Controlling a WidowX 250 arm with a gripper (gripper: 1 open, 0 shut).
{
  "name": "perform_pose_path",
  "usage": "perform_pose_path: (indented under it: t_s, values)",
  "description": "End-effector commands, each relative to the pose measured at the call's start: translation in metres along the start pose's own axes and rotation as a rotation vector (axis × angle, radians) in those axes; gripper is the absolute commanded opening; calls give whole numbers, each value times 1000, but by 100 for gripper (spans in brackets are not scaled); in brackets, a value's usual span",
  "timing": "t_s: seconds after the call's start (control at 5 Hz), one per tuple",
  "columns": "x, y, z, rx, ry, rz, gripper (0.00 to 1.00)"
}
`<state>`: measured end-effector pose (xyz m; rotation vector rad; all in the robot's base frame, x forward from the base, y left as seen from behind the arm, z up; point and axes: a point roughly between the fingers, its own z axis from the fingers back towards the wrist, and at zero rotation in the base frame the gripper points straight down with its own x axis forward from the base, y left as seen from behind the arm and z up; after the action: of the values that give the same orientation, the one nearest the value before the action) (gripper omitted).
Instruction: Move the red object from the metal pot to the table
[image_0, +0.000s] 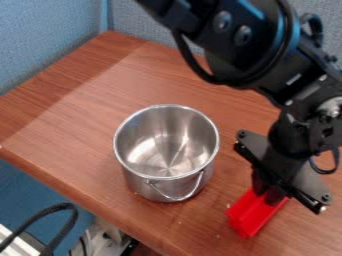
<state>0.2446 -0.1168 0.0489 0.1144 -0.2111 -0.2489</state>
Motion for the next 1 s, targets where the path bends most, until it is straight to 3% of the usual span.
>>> perform_pose_path:
  t_s: [0.0, 0.6, 0.8]
  values:
    - [9, 5, -3, -12, -18, 13, 0]
    - [14, 7, -18, -57, -6, 41, 0]
    - [15, 7, -19, -69, 1, 49, 100]
